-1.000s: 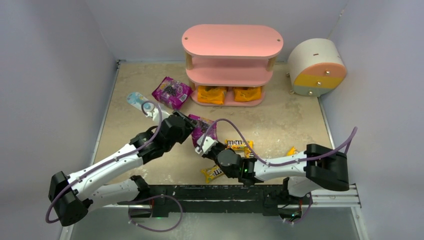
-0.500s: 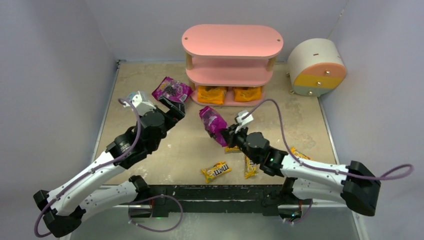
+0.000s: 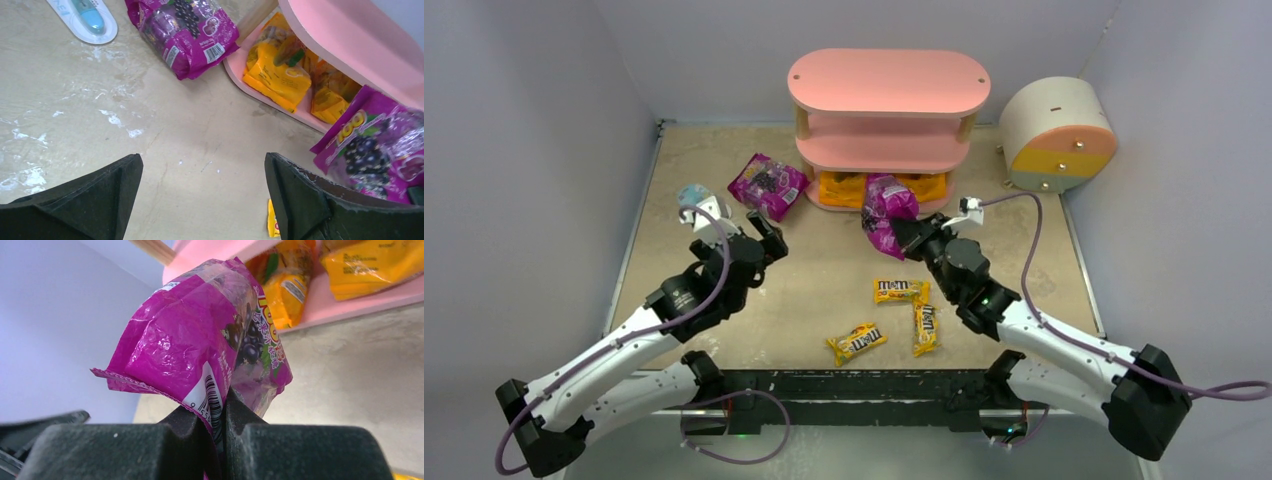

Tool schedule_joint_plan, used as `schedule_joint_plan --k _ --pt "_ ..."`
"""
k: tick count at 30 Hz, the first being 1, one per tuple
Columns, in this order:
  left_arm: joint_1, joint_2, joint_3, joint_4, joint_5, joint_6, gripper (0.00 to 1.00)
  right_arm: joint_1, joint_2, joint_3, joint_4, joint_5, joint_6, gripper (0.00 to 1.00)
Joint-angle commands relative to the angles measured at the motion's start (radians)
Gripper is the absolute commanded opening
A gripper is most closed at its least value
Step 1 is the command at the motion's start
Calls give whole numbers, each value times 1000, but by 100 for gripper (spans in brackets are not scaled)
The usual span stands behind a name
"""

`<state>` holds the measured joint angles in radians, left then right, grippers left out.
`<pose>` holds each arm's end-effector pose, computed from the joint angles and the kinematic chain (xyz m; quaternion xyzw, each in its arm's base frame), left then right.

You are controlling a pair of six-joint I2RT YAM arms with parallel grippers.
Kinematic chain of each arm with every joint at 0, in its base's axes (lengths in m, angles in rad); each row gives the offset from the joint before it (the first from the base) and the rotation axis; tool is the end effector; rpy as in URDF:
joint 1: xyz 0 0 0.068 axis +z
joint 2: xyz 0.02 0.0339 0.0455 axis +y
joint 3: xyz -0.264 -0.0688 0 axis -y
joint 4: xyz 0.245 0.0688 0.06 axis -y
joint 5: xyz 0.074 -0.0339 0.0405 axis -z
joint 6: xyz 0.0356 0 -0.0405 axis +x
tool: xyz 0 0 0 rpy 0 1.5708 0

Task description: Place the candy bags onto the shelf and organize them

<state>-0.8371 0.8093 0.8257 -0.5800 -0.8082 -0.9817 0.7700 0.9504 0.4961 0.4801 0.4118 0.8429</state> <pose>0.1297 -0.1054 0.3159 -0.2474 0.7895 -0.1386 0.5443 0.1676 0.1426 0.2775 0.1712 0.6774 0.4073 0.5882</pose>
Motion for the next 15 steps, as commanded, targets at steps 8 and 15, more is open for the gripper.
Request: schedule_joint_plan --k 8,15 --pt "5 -115 -39 -17 -63 72 98 -54 121 194 405 84 225 0" --pt "6 -165 -55 -37 -79 40 98 -107 204 214 456 231 295 0"
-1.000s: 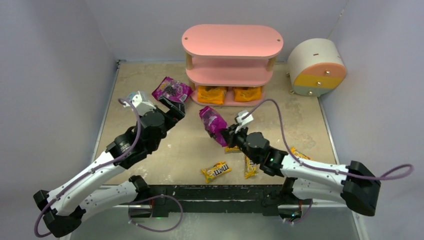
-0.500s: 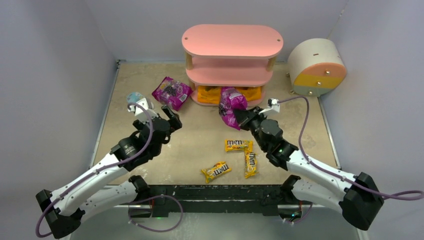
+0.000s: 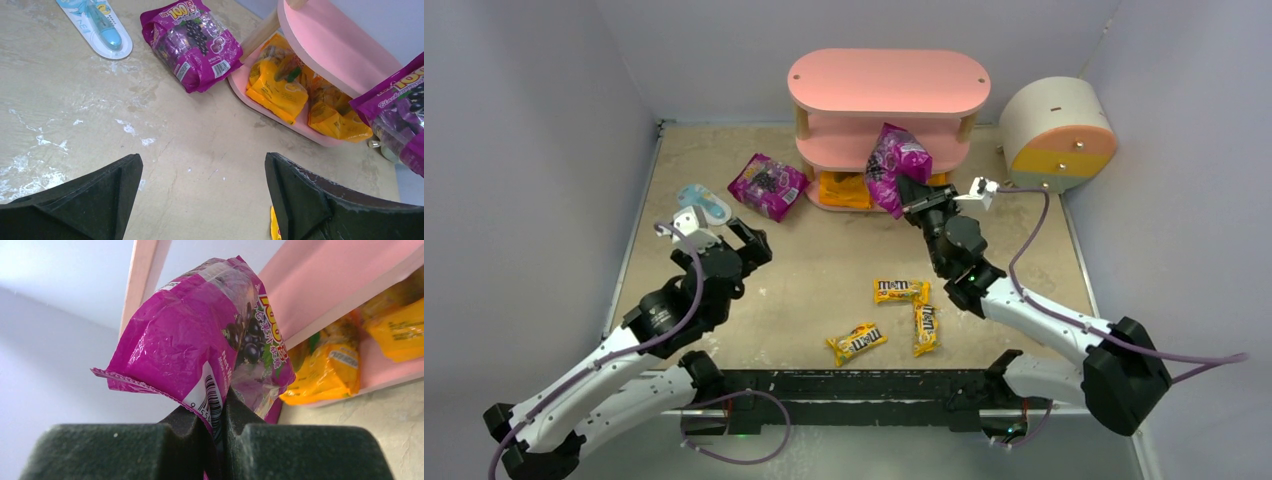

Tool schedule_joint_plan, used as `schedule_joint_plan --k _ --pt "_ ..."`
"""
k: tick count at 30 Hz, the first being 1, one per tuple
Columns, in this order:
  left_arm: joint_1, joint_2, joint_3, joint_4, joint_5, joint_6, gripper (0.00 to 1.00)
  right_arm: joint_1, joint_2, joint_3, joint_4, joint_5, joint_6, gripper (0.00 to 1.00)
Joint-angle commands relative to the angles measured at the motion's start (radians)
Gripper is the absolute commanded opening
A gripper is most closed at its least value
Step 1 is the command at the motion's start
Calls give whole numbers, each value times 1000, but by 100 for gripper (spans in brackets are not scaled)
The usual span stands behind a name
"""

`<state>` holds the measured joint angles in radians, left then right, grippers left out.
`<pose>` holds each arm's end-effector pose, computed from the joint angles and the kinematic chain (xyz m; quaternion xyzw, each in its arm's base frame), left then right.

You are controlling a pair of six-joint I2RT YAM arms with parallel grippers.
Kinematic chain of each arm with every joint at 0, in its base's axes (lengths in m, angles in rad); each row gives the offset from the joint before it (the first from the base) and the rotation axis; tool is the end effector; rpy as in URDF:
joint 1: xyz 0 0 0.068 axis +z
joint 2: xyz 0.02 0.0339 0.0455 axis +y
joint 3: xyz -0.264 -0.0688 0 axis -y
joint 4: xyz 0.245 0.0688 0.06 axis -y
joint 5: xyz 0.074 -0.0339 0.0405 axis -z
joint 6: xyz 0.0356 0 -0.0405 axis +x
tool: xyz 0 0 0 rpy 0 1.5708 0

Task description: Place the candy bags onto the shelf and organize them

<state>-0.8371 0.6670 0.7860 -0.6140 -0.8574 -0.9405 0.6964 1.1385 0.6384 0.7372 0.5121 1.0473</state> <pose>0.1100 -0.0818 0.3193 -0.2530 0.7690 -0.1367 0.5709 0.2070 0.1504 0.3131 0.3004 0.5544 0.4811 0.6090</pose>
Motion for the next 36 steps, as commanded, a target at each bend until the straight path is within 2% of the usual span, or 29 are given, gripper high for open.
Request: schedule_joint_plan --k 1,6,10,13,16,24,29,36 --pt "6 -25 -18 -2 -27 -3 98 -43 25 74 212 134 99 0" --pt "6 -23 -19 -18 -34 -19 98 -93 67 109 160 137 168 0" --pt "6 -16 -19 -16 -26 -20 98 -149 104 84 259 38 231 0" --pt "6 -8 -19 -15 -18 -26 98 -161 106 87 239 33 303 0" --pt "7 0 -19 -14 -20 -29 98 -164 100 99 235 21 294 0" --pt "6 35 -15 6 -11 -30 98 -186 111 162 173 30 394 0" --pt "6 42 -13 3 -12 -41 98 -187 114 204 149 44 395 0" --pt "6 40 -13 4 -12 -40 98 -214 153 162 125 107 464 0"
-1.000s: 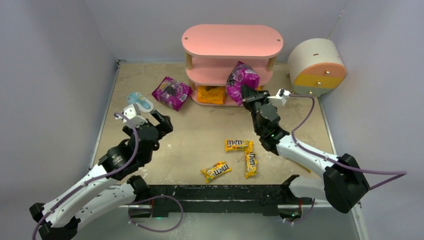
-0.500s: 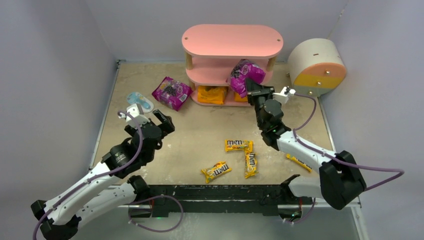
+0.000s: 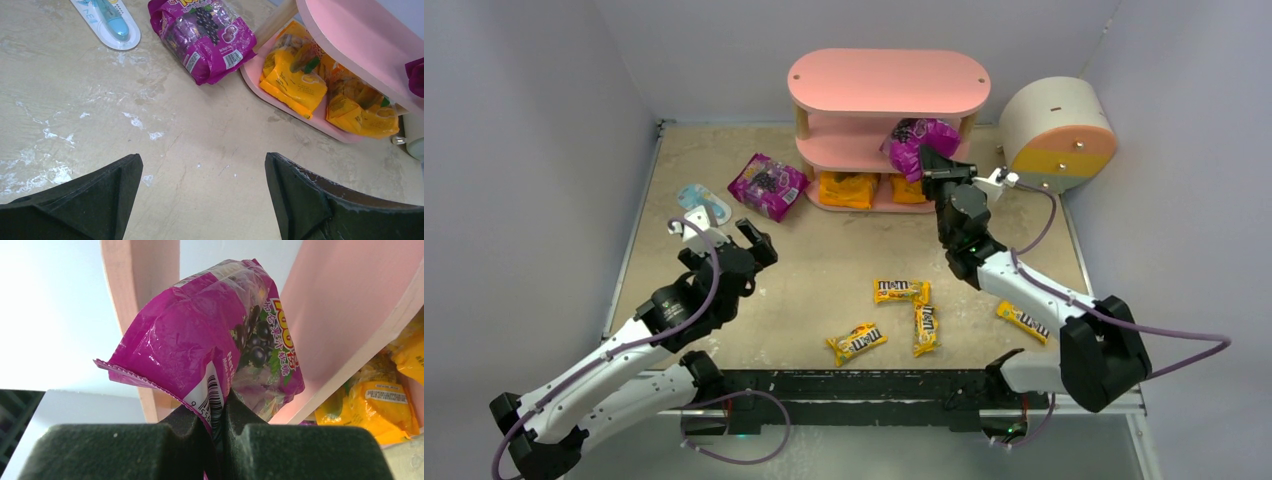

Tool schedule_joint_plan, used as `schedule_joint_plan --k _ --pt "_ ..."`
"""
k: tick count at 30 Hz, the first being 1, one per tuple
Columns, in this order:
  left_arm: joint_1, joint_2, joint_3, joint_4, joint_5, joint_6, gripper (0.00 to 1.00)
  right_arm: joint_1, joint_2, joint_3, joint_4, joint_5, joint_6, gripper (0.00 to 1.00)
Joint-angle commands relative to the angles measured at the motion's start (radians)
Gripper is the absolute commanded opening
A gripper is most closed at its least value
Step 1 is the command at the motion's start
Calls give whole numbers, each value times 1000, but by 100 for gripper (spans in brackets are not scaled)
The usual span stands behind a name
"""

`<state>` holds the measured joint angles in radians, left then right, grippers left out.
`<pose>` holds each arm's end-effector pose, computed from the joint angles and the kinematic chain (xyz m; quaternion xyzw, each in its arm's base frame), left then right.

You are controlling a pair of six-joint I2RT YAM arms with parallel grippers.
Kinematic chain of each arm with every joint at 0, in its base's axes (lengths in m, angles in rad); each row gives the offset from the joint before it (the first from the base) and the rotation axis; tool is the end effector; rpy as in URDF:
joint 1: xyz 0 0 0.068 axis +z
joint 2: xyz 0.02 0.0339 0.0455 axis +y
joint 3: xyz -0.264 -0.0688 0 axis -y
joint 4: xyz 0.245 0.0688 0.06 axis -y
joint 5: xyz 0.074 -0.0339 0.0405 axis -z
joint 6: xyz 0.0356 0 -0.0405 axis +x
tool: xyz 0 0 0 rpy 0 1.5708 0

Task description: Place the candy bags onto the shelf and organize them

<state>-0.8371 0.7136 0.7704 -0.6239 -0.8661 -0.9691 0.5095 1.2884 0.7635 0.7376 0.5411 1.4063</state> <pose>0.1162 -0.0884 0.3080 -0.2539 0.7807 -0.1151 0.5592 0.2627 0.1258 0.3183 0.4498 0.4552 0.5168 0.5687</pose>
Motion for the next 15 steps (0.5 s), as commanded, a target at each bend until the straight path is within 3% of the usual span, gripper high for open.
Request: schedule_joint_plan --k 1,7,15 --pt "6 -6 3 12 -4 -10 98 -32 11 32 122 95 110 0" --pt "6 -9 3 10 -2 -11 98 -58 44 27 32 152 160 0" --pt "6 -12 -6 -18 -4 -40 98 -61 28 -12 -121 170 192 16"
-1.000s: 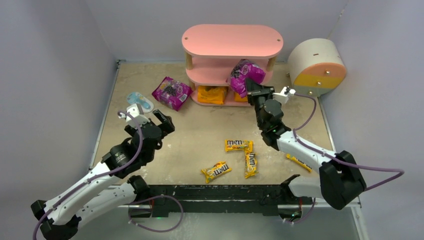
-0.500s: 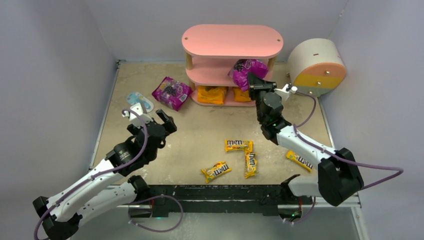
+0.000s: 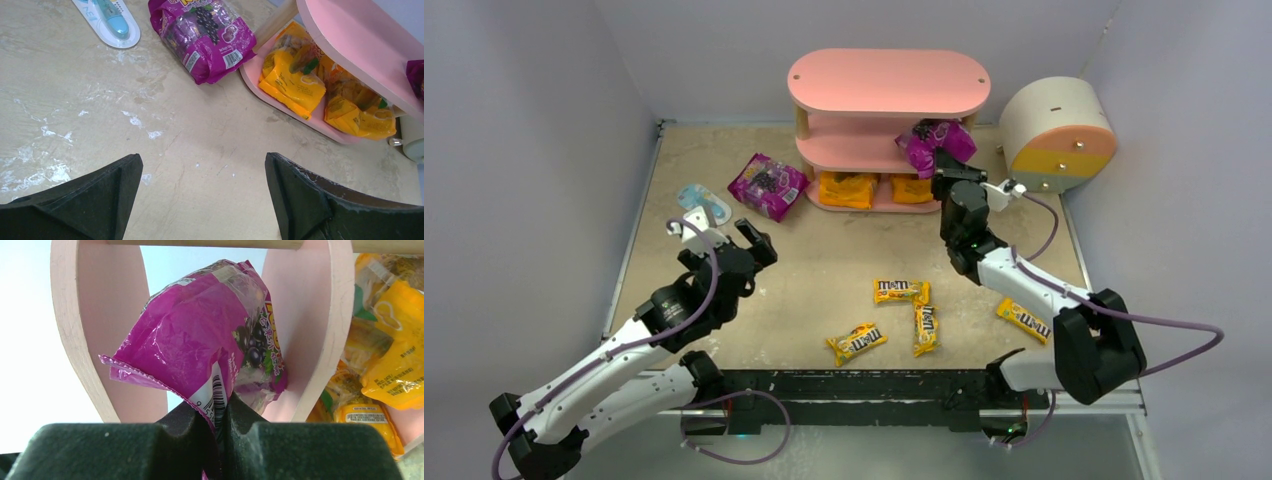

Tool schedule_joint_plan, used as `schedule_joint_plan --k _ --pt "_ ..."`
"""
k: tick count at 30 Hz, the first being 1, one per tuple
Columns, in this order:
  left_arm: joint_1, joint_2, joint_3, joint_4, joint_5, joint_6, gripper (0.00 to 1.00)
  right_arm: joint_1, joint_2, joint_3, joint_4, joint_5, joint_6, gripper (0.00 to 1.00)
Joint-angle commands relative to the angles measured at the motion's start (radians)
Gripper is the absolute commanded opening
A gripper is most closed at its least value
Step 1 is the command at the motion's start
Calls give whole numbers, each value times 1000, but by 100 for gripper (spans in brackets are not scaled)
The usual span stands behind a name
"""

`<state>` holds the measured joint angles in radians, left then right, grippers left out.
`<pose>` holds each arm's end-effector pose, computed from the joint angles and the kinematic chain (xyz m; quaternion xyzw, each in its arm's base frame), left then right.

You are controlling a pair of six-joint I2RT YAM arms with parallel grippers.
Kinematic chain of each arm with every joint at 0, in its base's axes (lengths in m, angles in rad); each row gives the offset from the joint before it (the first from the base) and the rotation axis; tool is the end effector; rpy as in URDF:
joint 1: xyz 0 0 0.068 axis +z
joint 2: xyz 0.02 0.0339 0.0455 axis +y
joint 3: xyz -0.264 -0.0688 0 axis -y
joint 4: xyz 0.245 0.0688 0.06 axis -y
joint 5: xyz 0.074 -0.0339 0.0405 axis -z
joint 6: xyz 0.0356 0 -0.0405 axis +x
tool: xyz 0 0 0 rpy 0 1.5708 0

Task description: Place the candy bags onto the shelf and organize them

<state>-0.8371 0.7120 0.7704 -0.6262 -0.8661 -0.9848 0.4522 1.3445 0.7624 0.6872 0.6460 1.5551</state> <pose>0.1159 -0.0881 0.3080 -0.2599 0.7789 -0.1192 0.5582 0.2794 0.1119 0.2969 0.5333 0.4168 0.4804 0.5578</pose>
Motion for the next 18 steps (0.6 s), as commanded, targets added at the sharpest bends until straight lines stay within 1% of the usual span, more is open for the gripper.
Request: schedule_joint_plan --k 1,3,6,10,15,18 --pt "5 -11 -8 -16 -2 -26 98 -3 -24 -15 -84 65 45 17" --pt "7 -10 -8 -19 -2 -28 98 -3 -17 -18 -104 54 46 19" --pt "6 -11 -6 -23 -3 -29 98 -4 -4 -6 -142 26 46 27" --pt "6 -17 0 -24 2 -35 98 -4 22 30 -190 -7 19 35" --pt "6 -21 0 -28 2 -38 98 -4 45 64 -213 -54 -44 39" --pt "6 -21 1 -28 4 -38 98 -3 57 106 -268 -104 -76 42"
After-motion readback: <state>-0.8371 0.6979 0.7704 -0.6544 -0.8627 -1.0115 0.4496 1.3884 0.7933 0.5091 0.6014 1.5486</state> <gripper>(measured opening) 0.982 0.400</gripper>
